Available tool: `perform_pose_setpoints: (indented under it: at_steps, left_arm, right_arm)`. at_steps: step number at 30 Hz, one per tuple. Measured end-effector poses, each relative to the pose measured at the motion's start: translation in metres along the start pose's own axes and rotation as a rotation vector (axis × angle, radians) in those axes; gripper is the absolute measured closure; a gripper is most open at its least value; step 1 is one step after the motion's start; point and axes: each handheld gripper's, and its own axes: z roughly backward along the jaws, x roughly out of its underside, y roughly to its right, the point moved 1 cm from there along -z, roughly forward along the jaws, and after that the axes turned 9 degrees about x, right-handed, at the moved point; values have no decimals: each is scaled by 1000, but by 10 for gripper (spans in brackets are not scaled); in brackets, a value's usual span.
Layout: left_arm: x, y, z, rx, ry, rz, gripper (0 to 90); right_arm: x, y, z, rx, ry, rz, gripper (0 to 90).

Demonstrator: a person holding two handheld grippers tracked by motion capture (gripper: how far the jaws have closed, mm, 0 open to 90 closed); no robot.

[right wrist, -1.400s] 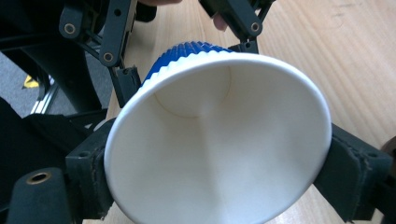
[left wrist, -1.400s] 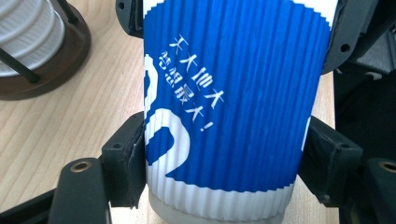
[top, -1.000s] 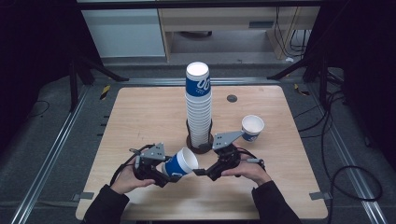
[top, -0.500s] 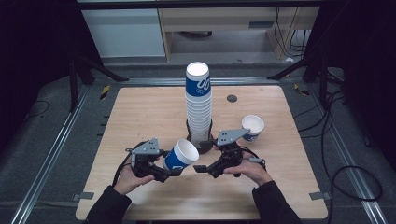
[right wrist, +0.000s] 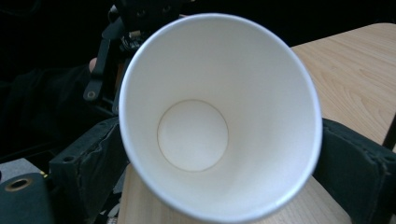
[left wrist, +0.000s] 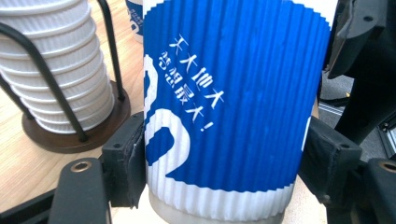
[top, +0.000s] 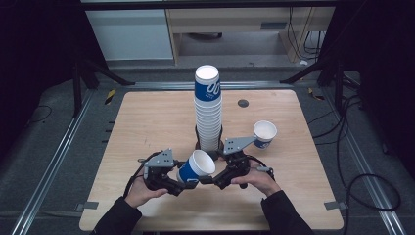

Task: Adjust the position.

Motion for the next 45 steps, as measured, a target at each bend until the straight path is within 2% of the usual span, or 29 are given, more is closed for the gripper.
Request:
perform_pose_setpoints:
  at_steps: [12,20,26,29,33,37,38,40,41,43,45]
  left_arm:
    - [-3,6,-8,-2,6,-21,264]
    - [-3,6,-8,2,11,-26,262]
    - [-1,7,-10,4,-7,-24,251]
    - [1,6,-11,-5,-27,-27,212]
    - [7,1,-9,-20,-45,-8,195]
    - [13,-7,-4,-67,-66,17,178]
    - [13,-7,-4,-67,-66,17,179]
    - [17,-13,0,-97,-63,46,176]
    - [17,-13,0,-97,-63,46,176]
    - [19,-17,3,-133,-59,66,173]
    - [20,-19,6,-162,-58,82,173]
  right_arm:
    - [1,-2,-6,-34,10,-22,99]
    - [3,-3,-10,-55,13,-35,178]
    - [3,-4,-10,-48,3,-13,192]
    - [0,-4,-6,-29,17,-2,193]
    - [-4,1,6,17,36,8,192]
    - [-8,7,22,83,62,8,192]
    - [-8,8,26,98,70,8,192]
    - [-8,11,32,137,69,13,192]
    - [-8,11,32,137,69,13,192]
    - [-6,15,39,196,74,13,192]
    - [-5,18,43,227,70,5,193]
